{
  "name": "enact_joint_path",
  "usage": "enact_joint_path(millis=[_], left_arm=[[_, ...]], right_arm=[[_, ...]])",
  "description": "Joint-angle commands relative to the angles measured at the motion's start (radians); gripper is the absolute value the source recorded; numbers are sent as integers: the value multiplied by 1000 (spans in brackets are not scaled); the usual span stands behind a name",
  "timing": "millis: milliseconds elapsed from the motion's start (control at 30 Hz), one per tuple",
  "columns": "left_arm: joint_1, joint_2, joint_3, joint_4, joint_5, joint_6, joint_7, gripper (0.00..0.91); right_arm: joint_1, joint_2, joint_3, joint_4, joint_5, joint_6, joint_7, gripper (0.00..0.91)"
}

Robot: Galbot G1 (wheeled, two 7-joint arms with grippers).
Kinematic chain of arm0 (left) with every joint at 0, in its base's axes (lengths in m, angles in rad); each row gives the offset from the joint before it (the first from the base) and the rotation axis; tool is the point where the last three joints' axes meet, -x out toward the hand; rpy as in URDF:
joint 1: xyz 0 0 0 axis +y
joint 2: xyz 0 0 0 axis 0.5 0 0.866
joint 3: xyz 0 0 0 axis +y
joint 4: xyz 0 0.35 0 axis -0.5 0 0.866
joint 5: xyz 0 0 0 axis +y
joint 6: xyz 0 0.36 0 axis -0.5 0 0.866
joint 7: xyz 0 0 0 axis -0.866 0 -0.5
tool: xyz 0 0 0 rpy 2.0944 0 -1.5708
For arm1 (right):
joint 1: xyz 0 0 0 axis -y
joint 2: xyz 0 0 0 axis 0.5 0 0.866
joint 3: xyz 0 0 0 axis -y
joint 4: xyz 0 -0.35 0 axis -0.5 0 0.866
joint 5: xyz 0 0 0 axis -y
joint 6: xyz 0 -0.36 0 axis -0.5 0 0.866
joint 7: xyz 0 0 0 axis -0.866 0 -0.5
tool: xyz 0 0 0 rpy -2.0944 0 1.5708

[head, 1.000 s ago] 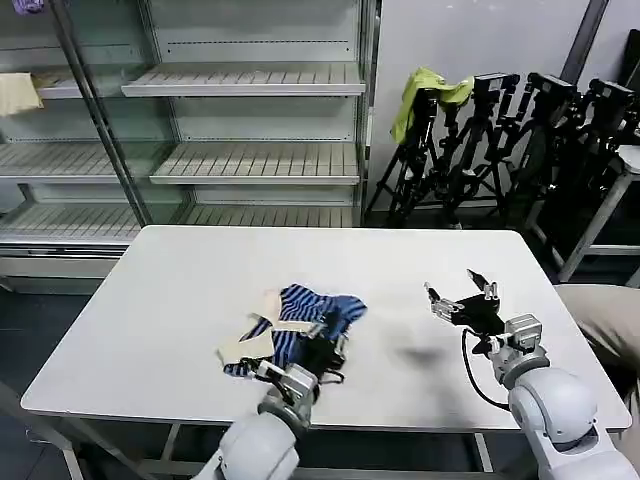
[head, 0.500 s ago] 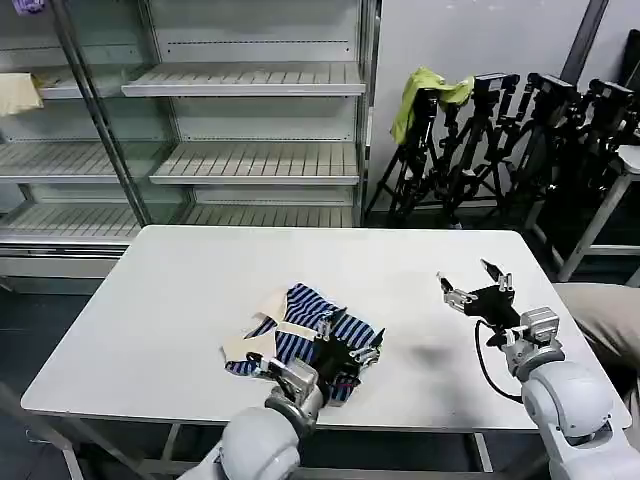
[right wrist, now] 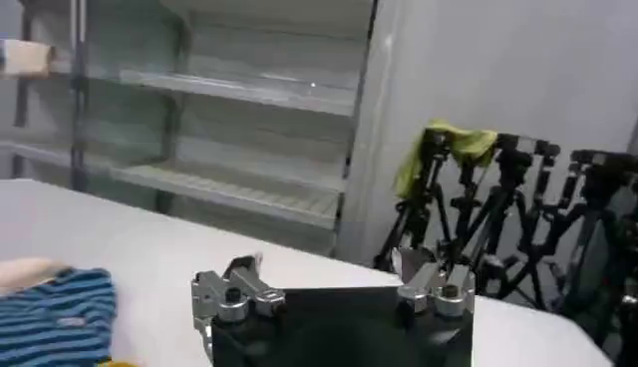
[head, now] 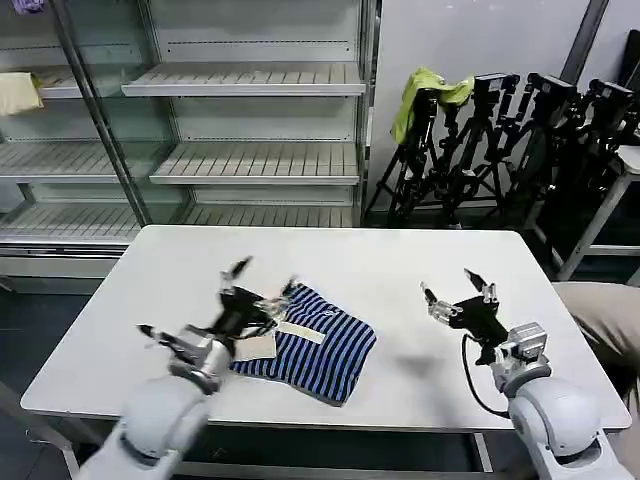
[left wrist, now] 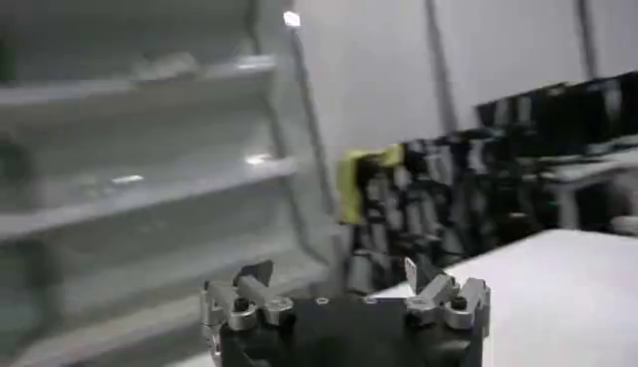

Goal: Fold and organize the clothes.

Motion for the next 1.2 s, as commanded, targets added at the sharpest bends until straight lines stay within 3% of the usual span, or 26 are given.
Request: enact_joint_path(millis=[33,167,467,600,833,1200], left_arm=[[205,40,-377,-3,33,-150,126,907],[217,46,-403,6,34,-163,127,907],[243,65,-449,18,24,-175,127,907],[246,78,-465,25,15,-177,128,907],[264,69,-459,26,19,-182,128,907],[263,59,-435,26,26,-182,125,907]], right_arm=[[-129,27,-111,63,13,-2,-13,907],[-152,31,-160,91,67,-17,-10,907],[-96,51,-258,57,53,-32,39,907],[-58,57,-299,25,-7,-52,46,907],[-37,40,-294,-32,-81,-121,72,907],[-8,15,-286,-108,-101,-128,73,907]])
